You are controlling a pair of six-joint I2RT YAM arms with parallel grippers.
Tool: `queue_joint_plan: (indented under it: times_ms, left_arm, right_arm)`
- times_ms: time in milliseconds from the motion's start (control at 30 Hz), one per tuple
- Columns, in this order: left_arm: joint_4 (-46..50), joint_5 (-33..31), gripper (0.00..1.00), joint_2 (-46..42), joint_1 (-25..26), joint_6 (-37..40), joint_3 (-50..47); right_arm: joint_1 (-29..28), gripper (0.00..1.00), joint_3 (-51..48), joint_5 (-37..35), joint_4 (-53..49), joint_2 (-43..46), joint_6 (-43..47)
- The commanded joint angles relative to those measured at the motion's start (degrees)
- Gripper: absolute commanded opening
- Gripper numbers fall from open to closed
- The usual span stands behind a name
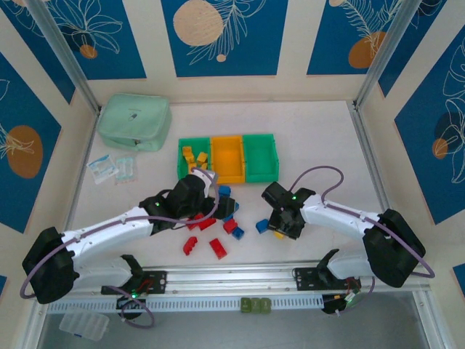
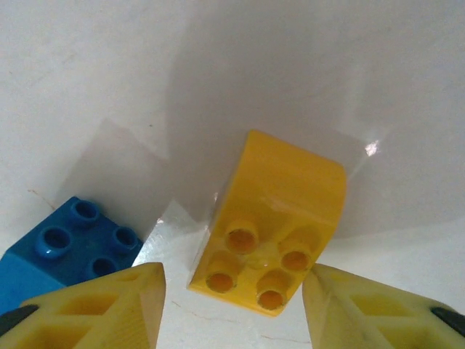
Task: Sort the legos into containers by color
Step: Pick up the lego from the bottom-center of the table.
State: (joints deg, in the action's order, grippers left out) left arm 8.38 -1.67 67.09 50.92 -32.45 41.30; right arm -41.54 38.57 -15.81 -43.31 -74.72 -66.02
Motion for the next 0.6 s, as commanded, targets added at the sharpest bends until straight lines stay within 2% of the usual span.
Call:
queue_joint_plan:
  times_ms: [0, 67, 333, 567]
  left_arm:
    - [0.49, 0.09, 0.99, 0.06, 0.59, 0.72, 2.03]
    - [0.49, -0.03, 0.99, -0.18, 0.59, 0.55, 1.86]
    - [0.75, -0.59, 0.99, -0.75, 0.59, 0.45, 1.68]
    - [1.80, -2.02, 0.99, -2.03, 0.64, 0.11, 1.33]
  right_arm:
    - [0.32, 0.48, -2.29, -0.78, 0.67, -1.66, -0.53]
    - [0.32, 0.45, -2.52, -0.97, 0.66, -1.66, -0.13]
    - [0.23, 0.43, -2.63, -0.88, 1.31, -2.32, 0.71]
    - [-0.21, 0.37, -0.01, -2.60, -1.51, 0.83, 2.72]
